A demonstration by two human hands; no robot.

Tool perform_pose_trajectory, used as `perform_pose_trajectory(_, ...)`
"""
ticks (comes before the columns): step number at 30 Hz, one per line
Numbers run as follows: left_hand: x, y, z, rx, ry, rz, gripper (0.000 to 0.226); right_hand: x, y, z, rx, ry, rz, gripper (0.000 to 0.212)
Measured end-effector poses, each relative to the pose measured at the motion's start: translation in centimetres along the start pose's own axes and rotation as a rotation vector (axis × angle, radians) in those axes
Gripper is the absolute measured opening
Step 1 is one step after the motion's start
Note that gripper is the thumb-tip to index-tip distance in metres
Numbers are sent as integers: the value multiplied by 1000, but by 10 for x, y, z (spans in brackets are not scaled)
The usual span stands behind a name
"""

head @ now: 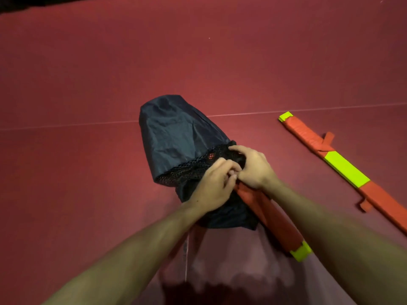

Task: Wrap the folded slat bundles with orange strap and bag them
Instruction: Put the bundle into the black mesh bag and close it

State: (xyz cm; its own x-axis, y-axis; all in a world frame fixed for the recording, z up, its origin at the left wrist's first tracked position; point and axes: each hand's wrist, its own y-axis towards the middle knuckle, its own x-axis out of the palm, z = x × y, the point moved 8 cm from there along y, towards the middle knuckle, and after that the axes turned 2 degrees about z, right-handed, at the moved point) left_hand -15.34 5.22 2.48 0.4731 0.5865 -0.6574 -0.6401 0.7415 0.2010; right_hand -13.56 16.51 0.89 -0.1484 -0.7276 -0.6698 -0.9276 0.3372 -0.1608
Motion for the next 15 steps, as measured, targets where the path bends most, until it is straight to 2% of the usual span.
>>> perform_pose_trajectory(2,10,0,-14,-129,0,-39,25,-20,-5,10,30,7,33,54)
perform_pose_trajectory(5,14,0,-27,-284,45,-21,38,-64,-20,45,121,105,245,34)
perform_pose_trajectory(6,15,0,-29,-317,52,-11,40,-78,-26,59,144,58,319,32)
perform_pose_trajectory(8,17,2,-31,-361,79,-8,38,-105,-40,88,197,-123,406,41)
perform_pose_trajectory(12,21,10,-34,-385,148,-44,26,-132,-83,169,555,-332,371,65)
perform_pose_trajectory(15,22,13,-36,-388,162,-38,23,-135,-107,207,664,-437,295,63)
